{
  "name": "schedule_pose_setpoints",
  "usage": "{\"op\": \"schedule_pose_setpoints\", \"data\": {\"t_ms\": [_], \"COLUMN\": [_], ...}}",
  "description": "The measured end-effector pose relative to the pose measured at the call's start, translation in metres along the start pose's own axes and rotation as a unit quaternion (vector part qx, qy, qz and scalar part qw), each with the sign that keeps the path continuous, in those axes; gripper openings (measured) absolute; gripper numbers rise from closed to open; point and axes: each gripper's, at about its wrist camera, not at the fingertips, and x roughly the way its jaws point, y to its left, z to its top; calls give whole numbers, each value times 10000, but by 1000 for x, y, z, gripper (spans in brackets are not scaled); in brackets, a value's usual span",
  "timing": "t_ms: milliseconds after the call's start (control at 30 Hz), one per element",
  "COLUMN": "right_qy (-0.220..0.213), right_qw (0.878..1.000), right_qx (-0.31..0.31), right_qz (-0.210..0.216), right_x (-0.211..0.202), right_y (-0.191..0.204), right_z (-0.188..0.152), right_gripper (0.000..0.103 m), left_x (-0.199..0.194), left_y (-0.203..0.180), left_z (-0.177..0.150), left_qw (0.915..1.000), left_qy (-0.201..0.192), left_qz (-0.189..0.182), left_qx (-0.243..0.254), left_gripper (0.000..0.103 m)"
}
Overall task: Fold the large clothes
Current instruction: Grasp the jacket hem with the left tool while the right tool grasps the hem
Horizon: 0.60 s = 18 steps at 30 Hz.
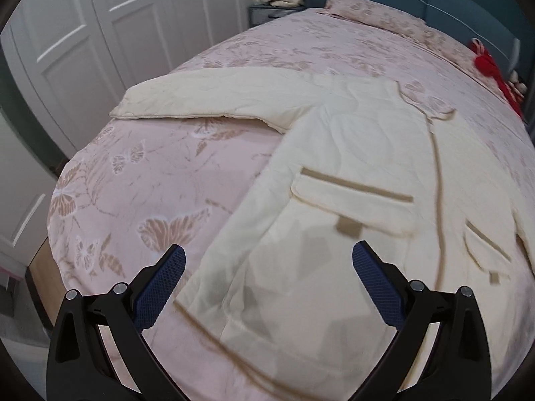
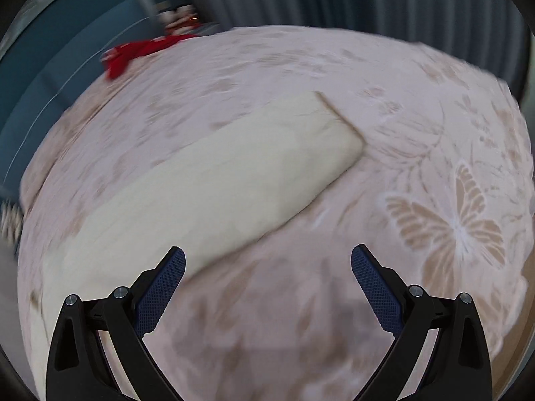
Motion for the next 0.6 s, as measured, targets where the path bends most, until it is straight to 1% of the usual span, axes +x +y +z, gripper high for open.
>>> {"op": "schedule_pose_setpoints", "data": {"t_ms": [67, 167, 200, 267, 333, 367, 400, 433, 500, 567, 600], "right_qy": [33, 63, 46, -73, -73, -44, -74, -144, -272, -478, -522], "right_qw": [9993, 9972, 9968, 9963, 9967, 9973, 9976, 9977, 9968, 9910, 9878], "right_qx": [370, 747, 803, 860, 770, 695, 631, 521, 332, -47, -278], "right_qz": [-47, 5, 2, 25, 263, 249, 258, 404, 681, 1246, 1442], "right_x": [20, 41, 44, 49, 53, 53, 52, 48, 34, 3, -11], "right_y": [-12, -23, -22, -18, -5, 3, 8, 19, 43, 85, 105], "right_z": [10, 19, 18, 23, 28, 30, 32, 37, 44, 46, 43], "right_gripper": [98, 98, 96, 85, 51, 46, 29, 13, 11, 9, 8], "left_x": [10, 27, 32, 38, 39, 40, 41, 41, 41, 39, 37], "left_y": [-9, -27, -32, -37, -40, -42, -44, -45, -47, -47, -45], "left_z": [4, 8, 8, 8, 8, 9, 11, 12, 14, 17, 19], "left_qw": [9999, 9983, 9977, 9974, 9977, 9977, 9977, 9975, 9974, 9977, 9980], "left_qy": [81, 360, 444, 483, 452, 444, 430, 409, 362, 311, 277], "left_qz": [28, 86, 75, 74, 36, -22, -83, -132, -169, -196, -228], "left_qx": [116, 450, 513, 525, 504, 504, 520, 556, 602, 574, 528], "left_gripper": [98, 98, 98, 98, 98, 98, 98, 98, 98, 98, 98]}}
